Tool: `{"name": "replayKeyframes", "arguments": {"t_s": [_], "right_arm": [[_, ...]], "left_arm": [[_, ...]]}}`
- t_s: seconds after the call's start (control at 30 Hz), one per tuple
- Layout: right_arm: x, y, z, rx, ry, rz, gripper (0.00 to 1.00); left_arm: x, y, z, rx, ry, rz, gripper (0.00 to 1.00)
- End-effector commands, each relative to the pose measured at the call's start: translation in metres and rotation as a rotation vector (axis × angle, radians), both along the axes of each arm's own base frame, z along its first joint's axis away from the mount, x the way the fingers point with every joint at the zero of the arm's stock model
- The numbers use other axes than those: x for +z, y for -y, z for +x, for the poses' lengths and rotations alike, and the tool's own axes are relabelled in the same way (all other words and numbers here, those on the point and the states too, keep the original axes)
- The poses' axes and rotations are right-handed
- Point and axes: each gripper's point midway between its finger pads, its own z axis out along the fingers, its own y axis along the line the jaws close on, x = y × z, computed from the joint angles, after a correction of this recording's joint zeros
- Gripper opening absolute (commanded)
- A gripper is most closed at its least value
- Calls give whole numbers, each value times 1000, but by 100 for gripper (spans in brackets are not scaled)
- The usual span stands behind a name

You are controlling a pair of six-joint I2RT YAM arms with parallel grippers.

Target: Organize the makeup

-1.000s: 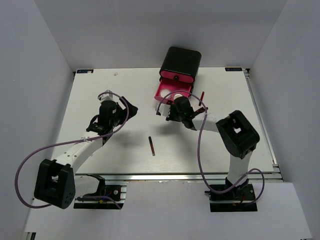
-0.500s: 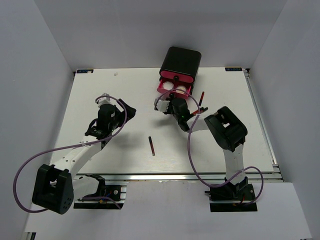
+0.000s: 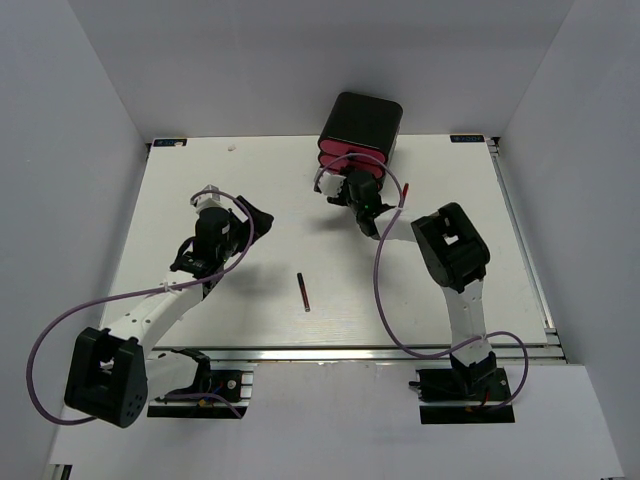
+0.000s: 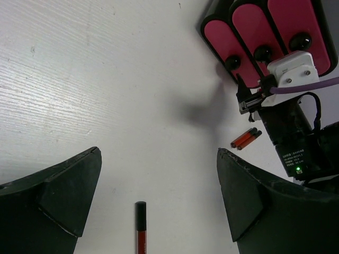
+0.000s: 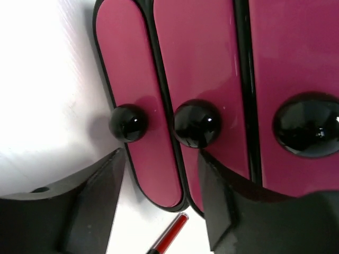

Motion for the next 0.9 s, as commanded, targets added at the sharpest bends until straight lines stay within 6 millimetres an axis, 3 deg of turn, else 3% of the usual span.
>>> {"name": "replayKeyframes", "arguments": {"t_s": [0.0, 0.03, 0.13, 0.23, 0.27, 0.3, 0.33, 0.37, 0.43, 0.47, 0.5, 0.53, 0.57, 0.6, 0.63, 0.67, 0.7, 0.73, 0.77, 0.8, 0.83, 0.87], "right_arm": [[15, -1, 8, 12, 8, 38, 64], [13, 1, 8, 13, 5, 33, 71], [11, -3, 3, 49, -43, 44, 75], [6, -19, -37, 233, -197, 52, 82], [10, -30, -69, 368, -300, 63, 85], [9, -32, -87, 428, -343, 58, 89], [30, -41, -106, 521, -354, 99, 89], [21, -36, -126, 544, -430, 94, 89], [33, -36, -141, 547, -461, 160, 89], [53, -35, -148, 558, -444, 199, 89], [54, -28, -153, 538, -463, 223, 89], [59, -24, -156, 504, -487, 275, 89], [77, -19, -158, 485, -465, 319, 89], [82, -5, -153, 440, -458, 369, 89], [100, 3, -158, 408, -468, 462, 89], [111, 24, -145, 353, -441, 530, 89], [119, 34, -141, 319, -427, 592, 89], [134, 43, -144, 296, -455, 702, 88], [140, 68, -135, 246, -447, 760, 82], [145, 78, -133, 231, -459, 804, 65], [149, 84, -136, 233, -487, 842, 55], [152, 103, -132, 185, -498, 891, 30]], "left_arm": [[1, 4, 0, -16, 8, -22, 98], [0, 4, 1, -17, 6, -23, 98], [-1, 10, 2, -40, 1, -42, 98], [-4, 17, 6, -60, -3, -61, 98], [0, 25, 7, -94, 9, -84, 98], [-4, 28, 10, -103, 3, -88, 98], [3, 34, 14, -123, 25, -108, 98], [3, 37, 17, -133, 29, -114, 98], [-6, 46, 23, -160, 8, -122, 97], [-3, 51, 29, -169, 21, -133, 96], [4, 58, 36, -185, 37, -141, 95], [-11, 65, 42, -196, 1, -137, 93], [-9, 74, 49, -216, 12, -148, 92], [1, 87, 58, -241, 33, -160, 88], [-18, 98, 66, -257, -7, -166, 85], [-21, 111, 70, -280, -13, -179, 82], [-9, 123, 85, -293, 14, -205, 72], [-31, 133, 95, -289, -30, -234, 65], [-34, 147, 98, -314, -38, -255, 59], [-20, 158, 114, -319, -7, -279, 56], [-24, 166, 122, -311, -20, -301, 56], [-50, 175, 128, -310, -65, -298, 56]]}}
